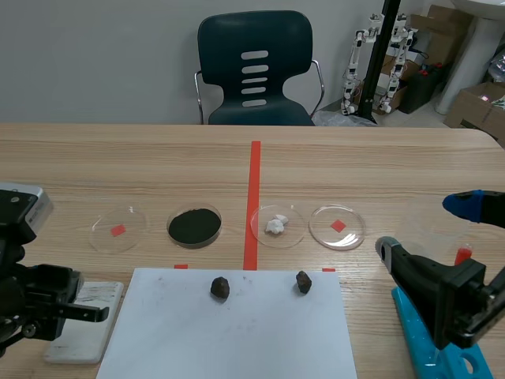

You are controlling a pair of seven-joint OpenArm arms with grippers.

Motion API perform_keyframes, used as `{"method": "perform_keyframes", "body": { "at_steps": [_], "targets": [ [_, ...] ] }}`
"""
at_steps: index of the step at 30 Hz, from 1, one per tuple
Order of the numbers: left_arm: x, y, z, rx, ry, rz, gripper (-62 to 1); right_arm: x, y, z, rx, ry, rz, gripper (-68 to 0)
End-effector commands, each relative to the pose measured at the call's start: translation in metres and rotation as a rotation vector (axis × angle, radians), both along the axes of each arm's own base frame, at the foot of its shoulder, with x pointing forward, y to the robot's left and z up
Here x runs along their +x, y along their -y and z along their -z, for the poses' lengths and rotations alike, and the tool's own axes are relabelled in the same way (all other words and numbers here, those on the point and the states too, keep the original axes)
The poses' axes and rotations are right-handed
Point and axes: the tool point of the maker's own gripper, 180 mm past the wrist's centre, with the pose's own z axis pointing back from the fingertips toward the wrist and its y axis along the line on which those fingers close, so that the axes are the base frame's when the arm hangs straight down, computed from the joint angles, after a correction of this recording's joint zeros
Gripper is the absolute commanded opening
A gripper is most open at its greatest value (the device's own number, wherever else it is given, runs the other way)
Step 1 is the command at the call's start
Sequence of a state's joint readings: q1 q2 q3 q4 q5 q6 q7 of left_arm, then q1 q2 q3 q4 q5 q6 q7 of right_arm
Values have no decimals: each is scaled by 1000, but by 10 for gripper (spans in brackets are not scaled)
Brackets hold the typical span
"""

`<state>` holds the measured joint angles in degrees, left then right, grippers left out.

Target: Rub the mineral on the streak plate

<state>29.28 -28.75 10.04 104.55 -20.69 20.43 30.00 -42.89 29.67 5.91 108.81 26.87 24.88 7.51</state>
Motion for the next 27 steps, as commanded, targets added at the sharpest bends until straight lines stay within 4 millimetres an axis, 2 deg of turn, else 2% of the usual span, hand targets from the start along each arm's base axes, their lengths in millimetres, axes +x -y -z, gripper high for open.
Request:
{"method": "perform_keyframes", "body": {
  "at_steps": [1,6,8,11,17,27],
  "targets": [
    [3,12,-20,-27,76,40,-519,3,-2,-11,17,36,-5,-84],
    [-10,55,-65,-148,245,180,-519,3,-2,-11,17,36,-5,-84],
    [-13,66,-80,-191,304,216,-519,3,-2,-11,17,36,-5,-84],
    [-19,75,-92,-231,348,235,-519,3,-2,-11,17,36,-5,-84],
    [-28,77,-93,-247,359,234,-519,3,-2,-11,17,36,-5,-84],
    [-27,77,-96,-235,379,243,-519,3,-2,-11,17,36,-5,-84]
  ]
}}
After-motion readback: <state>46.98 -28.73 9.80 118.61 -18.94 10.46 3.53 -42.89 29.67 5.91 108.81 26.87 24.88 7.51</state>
